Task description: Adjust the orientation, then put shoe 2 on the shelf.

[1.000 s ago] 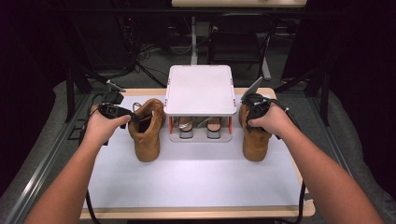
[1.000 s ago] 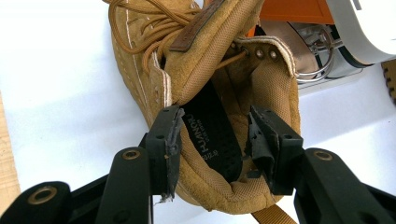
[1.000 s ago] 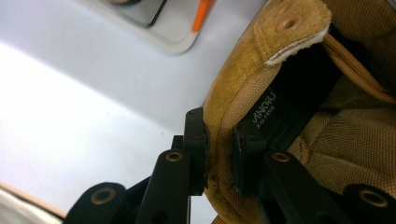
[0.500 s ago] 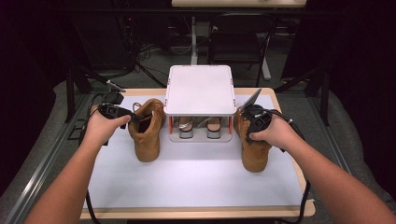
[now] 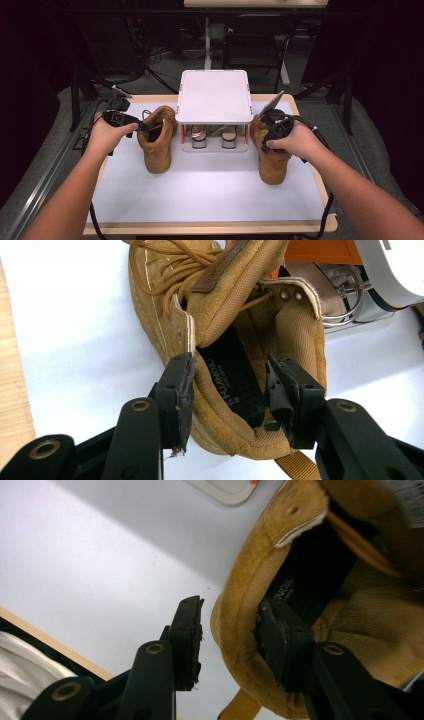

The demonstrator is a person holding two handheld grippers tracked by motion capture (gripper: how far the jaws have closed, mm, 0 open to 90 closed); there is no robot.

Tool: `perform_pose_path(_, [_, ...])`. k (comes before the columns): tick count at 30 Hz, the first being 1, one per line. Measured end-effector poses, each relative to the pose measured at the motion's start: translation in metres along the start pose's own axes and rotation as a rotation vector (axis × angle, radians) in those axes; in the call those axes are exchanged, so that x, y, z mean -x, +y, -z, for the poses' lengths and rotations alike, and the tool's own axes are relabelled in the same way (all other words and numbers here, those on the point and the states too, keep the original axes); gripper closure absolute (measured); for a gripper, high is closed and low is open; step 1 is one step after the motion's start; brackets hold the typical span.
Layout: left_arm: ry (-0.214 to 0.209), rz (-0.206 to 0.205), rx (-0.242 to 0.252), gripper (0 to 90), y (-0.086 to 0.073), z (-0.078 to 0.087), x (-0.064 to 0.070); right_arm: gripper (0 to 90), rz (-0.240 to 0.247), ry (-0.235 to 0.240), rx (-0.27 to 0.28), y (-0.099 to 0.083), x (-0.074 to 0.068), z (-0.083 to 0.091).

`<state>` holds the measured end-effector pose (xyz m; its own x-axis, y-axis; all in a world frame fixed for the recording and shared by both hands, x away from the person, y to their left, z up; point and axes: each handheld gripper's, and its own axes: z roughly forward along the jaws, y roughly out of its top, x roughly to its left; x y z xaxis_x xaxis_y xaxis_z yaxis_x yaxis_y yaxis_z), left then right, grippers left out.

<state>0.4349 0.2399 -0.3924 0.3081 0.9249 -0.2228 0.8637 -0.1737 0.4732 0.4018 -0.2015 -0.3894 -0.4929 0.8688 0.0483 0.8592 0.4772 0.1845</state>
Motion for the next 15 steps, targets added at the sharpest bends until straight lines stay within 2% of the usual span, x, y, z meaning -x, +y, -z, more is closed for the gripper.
perform_pose_path(4, [0.003, 0.001, 0.000, 54.1, 0.000, 0.002, 0.000, 58.7, -0.019, -0.008, 0.022, -0.001, 0.002, 0.012])
perform_pose_path(10, [0.010, 0.013, -0.004, 53.8, 0.002, 0.002, -0.003, 57.9, -0.048, -0.028, 0.053, -0.003, 0.007, 0.022])
perform_pose_path(15, [0.022, 0.008, -0.014, 53.1, 0.002, 0.003, -0.003, 57.6, -0.072, -0.048, 0.058, -0.004, 0.017, 0.030])
